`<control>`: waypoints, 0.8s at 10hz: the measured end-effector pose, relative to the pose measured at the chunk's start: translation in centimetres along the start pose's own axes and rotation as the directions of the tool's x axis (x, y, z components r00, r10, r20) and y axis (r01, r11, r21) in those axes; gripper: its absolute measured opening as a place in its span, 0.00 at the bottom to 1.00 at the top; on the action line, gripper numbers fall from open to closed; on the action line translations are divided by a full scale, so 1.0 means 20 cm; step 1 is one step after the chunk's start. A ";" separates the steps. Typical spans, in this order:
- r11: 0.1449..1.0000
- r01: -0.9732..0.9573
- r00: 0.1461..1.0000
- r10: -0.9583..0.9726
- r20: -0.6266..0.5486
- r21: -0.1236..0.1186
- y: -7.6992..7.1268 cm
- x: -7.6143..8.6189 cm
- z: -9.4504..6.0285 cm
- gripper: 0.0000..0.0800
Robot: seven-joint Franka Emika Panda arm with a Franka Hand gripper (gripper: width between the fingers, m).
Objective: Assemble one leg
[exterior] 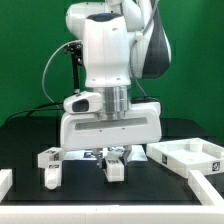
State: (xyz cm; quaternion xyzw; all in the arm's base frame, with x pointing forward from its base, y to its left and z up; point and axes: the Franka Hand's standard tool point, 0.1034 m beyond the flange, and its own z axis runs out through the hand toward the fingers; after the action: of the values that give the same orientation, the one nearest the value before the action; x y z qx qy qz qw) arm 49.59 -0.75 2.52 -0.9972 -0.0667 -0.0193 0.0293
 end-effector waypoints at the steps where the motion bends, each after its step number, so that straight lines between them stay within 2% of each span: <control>1: 1.000 -0.001 1.000 0.001 0.002 0.000 0.00 0.00 0.00 0.36; 2: 1.000 -0.002 1.000 0.002 0.002 0.000 0.01 -0.01 0.00 0.36; 3: 1.000 -0.014 1.000 0.014 0.002 -0.005 0.05 -0.03 -0.02 0.36; 4: 1.000 -0.009 1.000 0.009 0.010 -0.012 0.10 -0.10 -0.07 0.36; 5: 1.000 -0.019 1.000 0.019 0.014 -0.021 0.17 -0.20 -0.13 0.36; 6: 0.999 -0.036 0.999 0.036 0.004 -0.035 0.20 -0.31 -0.14 0.36; 7: 0.999 -0.036 0.999 0.036 0.020 -0.030 0.18 -0.34 -0.12 0.36; 8: 0.999 -0.031 0.999 0.032 0.017 -0.031 0.18 -0.32 -0.12 0.36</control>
Offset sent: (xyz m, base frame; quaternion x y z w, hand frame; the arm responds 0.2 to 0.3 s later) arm -0.0555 -0.0464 0.0391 -0.0129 -0.0430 0.0163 0.9989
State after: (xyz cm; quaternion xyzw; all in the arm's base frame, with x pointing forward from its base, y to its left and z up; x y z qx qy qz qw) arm 43.57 -5.39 4.53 -0.9985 -0.0510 -0.0110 0.0139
